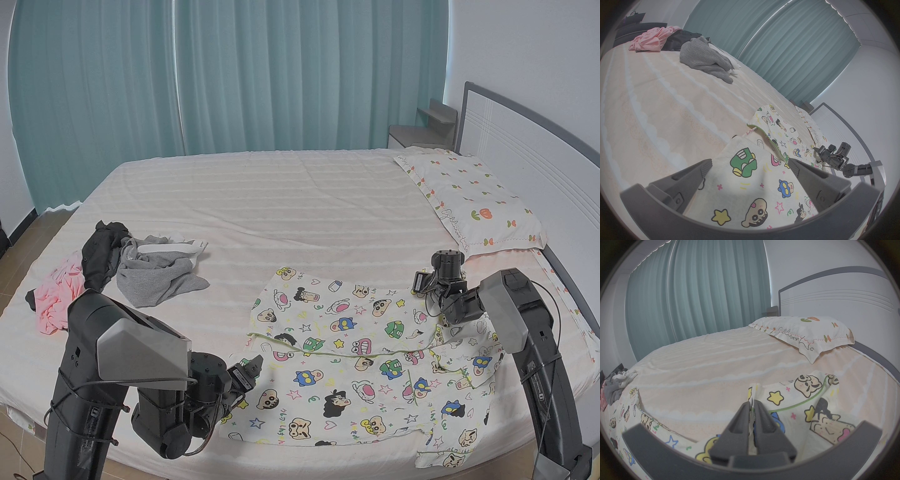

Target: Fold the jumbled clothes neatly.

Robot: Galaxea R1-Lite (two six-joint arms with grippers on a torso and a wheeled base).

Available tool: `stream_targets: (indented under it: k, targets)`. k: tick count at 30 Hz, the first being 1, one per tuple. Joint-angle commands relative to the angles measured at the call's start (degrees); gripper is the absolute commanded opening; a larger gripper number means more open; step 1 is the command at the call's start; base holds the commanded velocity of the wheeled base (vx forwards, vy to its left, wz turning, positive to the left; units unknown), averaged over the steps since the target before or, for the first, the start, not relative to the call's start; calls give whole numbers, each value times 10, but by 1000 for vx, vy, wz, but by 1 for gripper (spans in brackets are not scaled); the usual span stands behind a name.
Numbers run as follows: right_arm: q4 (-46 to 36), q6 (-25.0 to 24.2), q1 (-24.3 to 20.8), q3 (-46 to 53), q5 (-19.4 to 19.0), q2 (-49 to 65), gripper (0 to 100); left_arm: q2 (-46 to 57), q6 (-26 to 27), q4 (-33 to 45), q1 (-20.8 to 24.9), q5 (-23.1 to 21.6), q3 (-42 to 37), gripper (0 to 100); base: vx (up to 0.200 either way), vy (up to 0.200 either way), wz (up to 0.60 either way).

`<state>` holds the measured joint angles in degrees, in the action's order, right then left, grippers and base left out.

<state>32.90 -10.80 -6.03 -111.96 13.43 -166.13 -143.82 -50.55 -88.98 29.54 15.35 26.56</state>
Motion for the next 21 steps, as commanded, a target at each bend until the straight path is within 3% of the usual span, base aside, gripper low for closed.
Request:
stream_targets:
  k: [1, 7, 21]
  targets:
    - [5, -3, 1, -6, 0, 0, 0, -1, -1, -9, 0, 0, 0, 100, 0, 0, 0]
    - [53, -9, -8, -21, 18, 1, 0, -1, 0, -10, 0, 0, 0, 100, 0, 0, 0]
    - [128, -21, -34, -26, 17, -6, 0, -1, 0, -10, 0, 0, 2, 100, 0, 0, 0]
